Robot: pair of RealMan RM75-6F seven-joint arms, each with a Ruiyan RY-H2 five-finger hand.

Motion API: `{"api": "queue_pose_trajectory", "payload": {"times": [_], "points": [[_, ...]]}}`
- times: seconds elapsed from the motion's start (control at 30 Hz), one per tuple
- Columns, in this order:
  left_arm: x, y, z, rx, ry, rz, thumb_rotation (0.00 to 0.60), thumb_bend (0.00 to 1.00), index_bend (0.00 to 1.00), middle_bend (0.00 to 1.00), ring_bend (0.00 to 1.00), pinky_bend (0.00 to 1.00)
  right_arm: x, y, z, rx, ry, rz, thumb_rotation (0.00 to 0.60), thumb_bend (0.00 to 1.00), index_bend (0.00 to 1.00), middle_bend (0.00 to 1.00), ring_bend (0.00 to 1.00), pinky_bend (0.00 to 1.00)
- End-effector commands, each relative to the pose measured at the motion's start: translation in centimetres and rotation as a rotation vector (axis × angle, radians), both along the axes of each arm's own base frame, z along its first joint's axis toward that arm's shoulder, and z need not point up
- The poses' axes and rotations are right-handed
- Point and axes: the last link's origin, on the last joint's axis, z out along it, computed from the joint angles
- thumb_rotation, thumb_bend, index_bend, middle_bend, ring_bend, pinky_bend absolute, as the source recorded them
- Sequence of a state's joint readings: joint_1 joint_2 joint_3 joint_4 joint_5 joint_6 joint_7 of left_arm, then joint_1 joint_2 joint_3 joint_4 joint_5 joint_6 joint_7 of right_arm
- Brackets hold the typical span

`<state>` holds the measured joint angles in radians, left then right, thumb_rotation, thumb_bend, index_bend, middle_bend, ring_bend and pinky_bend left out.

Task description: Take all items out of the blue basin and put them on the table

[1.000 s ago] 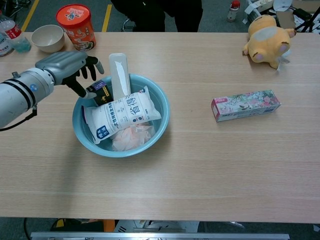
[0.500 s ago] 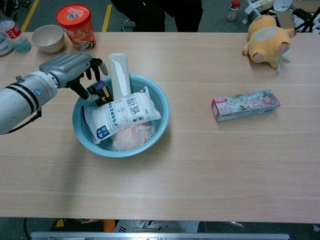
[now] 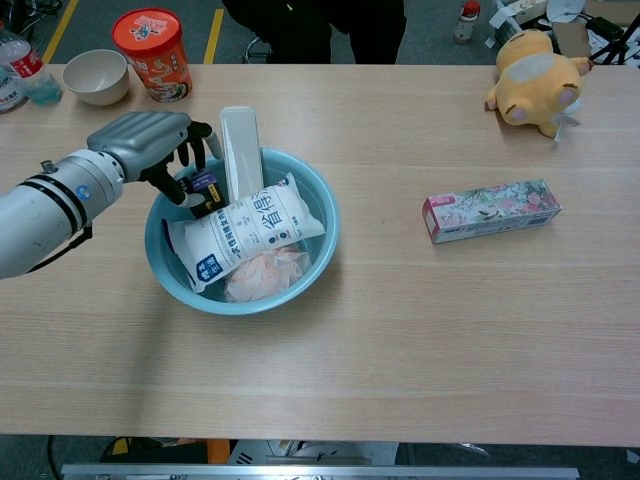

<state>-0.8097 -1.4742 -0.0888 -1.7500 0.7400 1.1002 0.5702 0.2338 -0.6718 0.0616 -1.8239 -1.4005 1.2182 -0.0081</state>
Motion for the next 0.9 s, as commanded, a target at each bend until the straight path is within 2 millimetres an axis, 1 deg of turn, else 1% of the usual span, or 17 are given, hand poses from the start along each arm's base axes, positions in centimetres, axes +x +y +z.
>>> {"api": "queue_pose_trajectory", "payload": {"times": [0.03,0.1,0.33,0.57,0.73,0.9], "points": [[-0.01,-0.04,-0.06,0.0,0.001,0.0,0.6,0.22,0.34,0.45,0.39,0.37,-0.01,0.04,0.02,0.0,0.0,-0.001,0.6,0.02,0.0,0.16,0.09,0.26],[-0.05,-0.03,-0.05,0.005,0.003,-0.002,0.6,0.22,0.36,0.45,0.39,0.37,0.0,0.04,0.03,-0.001,-0.001,-0.001,0.6,0.02,0.0,0.16,0.09,0.26],[-0.3,-0.11,-0.08,0.005,0.022,-0.009,0.6,0.22,0.37,0.46,0.4,0.38,-0.04,0.01,-0.05,0.003,-0.005,-0.003,0.6,0.02,0.0,0.16,0.09,0.26],[-0.2,-0.18,-0.17,0.006,0.013,-0.01,0.6,0.22,0.39,0.5,0.44,0.38,0.02,0.0,-0.05,0.002,-0.005,-0.002,0.6,0.02,0.0,0.16,0.09,0.26],[-0.22,-0.15,-0.23,0.011,0.008,-0.009,0.6,0.22,0.44,0.53,0.46,0.39,-0.03,0.05,0.07,-0.002,-0.005,-0.006,0.6,0.02,0.0,0.16,0.09,0.26],[-0.26,-0.17,-0.36,0.009,0.009,-0.01,0.6,0.22,0.46,0.55,0.48,0.39,-0.11,0.06,0.08,-0.004,-0.007,-0.009,0.6,0.02,0.0,0.16,0.09,0.26]]}}
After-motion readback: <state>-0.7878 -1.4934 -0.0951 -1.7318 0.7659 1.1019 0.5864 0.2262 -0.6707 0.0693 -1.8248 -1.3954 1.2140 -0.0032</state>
